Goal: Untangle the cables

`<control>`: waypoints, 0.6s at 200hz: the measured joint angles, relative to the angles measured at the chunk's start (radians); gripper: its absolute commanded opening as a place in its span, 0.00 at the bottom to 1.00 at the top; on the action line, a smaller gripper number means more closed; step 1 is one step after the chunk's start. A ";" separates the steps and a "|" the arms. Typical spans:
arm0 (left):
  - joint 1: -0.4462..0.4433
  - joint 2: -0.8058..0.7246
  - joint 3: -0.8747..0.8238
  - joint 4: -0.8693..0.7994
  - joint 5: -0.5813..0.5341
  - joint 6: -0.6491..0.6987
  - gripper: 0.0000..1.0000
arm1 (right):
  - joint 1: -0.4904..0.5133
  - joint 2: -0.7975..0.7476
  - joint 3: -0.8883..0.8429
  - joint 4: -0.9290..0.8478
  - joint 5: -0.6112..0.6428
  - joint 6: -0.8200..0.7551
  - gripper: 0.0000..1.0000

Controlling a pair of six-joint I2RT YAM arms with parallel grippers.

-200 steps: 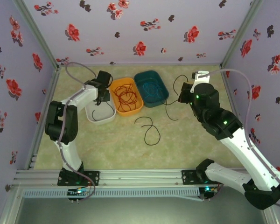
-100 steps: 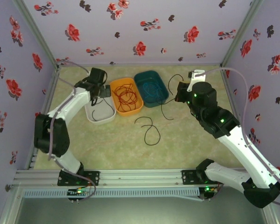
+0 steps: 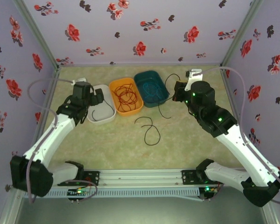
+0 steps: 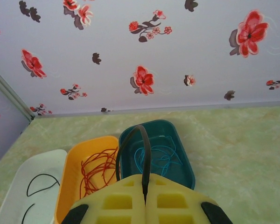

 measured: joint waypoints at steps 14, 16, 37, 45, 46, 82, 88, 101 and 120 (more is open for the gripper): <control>0.000 -0.050 -0.037 0.040 0.003 -0.005 1.00 | 0.000 0.013 0.003 0.000 -0.013 0.000 0.00; 0.000 -0.056 -0.042 0.046 0.003 -0.005 1.00 | 0.000 0.015 0.004 0.000 -0.015 0.000 0.00; 0.000 -0.098 -0.083 0.101 0.030 -0.008 1.00 | 0.000 0.032 0.013 0.000 -0.037 0.000 0.00; 0.000 -0.107 -0.097 0.123 0.046 -0.008 1.00 | 0.000 0.039 0.020 0.000 -0.048 0.000 0.00; 0.000 -0.109 -0.100 0.128 0.050 -0.008 1.00 | 0.000 0.040 0.020 0.000 -0.048 0.000 0.00; 0.000 -0.127 -0.171 0.246 0.181 0.002 1.00 | 0.000 0.088 0.090 0.002 -0.119 0.000 0.00; 0.000 -0.127 -0.181 0.268 0.209 0.005 1.00 | 0.000 0.096 0.105 0.002 -0.130 0.000 0.00; 0.000 -0.127 -0.201 0.314 0.264 0.006 1.00 | 0.000 0.113 0.136 0.004 -0.161 0.000 0.00; 0.000 -0.127 -0.219 0.364 0.350 0.014 1.00 | 0.000 0.133 0.175 0.007 -0.204 0.000 0.00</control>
